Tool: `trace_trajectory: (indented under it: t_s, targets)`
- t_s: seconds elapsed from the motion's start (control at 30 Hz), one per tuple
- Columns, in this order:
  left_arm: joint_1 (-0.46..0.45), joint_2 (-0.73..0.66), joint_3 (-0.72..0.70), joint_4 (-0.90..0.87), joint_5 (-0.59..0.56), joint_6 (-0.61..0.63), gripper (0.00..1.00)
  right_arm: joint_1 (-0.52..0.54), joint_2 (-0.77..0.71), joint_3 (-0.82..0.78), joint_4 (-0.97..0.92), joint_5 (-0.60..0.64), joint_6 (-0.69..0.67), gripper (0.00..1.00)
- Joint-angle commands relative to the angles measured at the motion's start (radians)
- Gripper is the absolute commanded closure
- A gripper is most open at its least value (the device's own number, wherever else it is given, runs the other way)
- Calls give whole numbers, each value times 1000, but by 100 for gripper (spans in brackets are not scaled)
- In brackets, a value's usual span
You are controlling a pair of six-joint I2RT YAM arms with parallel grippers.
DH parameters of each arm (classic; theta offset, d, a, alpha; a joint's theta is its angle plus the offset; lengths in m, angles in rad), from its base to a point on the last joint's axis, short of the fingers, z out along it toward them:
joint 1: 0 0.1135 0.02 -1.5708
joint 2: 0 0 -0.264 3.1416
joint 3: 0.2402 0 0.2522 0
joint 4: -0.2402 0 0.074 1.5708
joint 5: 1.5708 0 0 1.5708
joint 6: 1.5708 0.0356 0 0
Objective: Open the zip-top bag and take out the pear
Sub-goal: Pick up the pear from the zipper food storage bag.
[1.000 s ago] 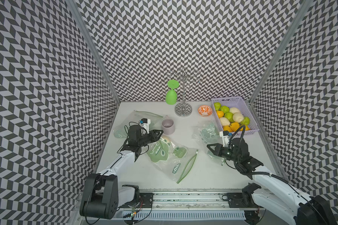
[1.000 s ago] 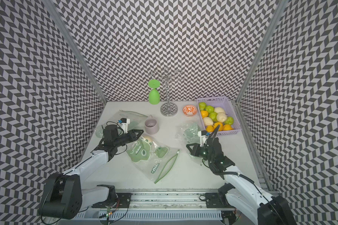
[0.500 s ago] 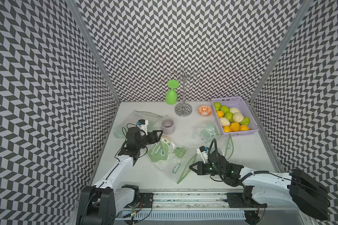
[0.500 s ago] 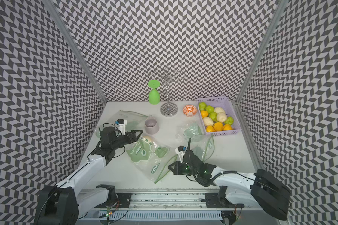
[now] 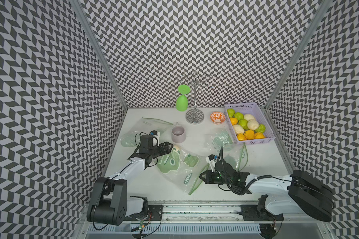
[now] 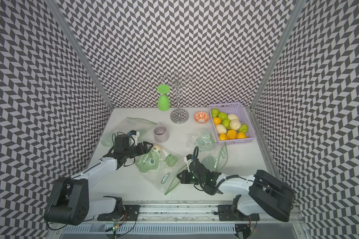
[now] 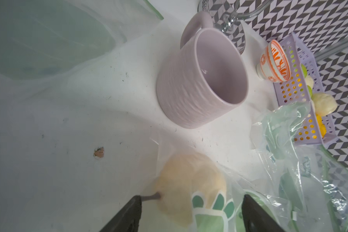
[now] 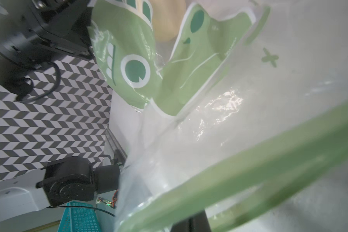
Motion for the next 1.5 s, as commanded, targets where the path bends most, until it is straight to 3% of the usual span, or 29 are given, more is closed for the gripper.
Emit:
trace_trajectory:
  t_s: [0.0,0.1,0.23,0.37,0.67,0.83,1.1,1.2,1.27,1.33,1.4,1.47]
  targets:
    - [-13,38,35,-14,7,27,38,-1,67,50,80,3,-19,100]
    - [-39,39,39,-36,11,33,69,-13,109,58,92,-6,-21,100]
    - [-60,-6,38,-61,25,33,84,-45,120,37,99,-13,-38,100]
    - [-97,-65,59,-112,34,33,88,-89,106,-3,135,-40,-49,100]
    - [-171,-225,126,-212,46,-7,88,-127,146,11,66,-18,-104,100]
    - [-200,-290,125,-219,56,-48,87,-130,199,13,71,-4,-112,100]
    - [-200,-304,44,-170,33,-75,87,-132,165,-24,126,-27,-112,100]
    - [-195,-308,40,-192,-29,-64,82,-134,167,-18,124,-37,-123,100]
    - [-178,-317,41,-220,-61,-55,55,-136,172,-14,120,-37,-127,100]
    - [-176,-353,55,-247,-116,-48,39,-136,179,-10,118,-38,-131,100]
    - [-176,-390,86,-269,-143,-36,30,-136,186,-8,122,-43,-134,100]
    - [-176,-400,146,-311,-155,-18,28,-136,189,-5,121,-43,-136,100]
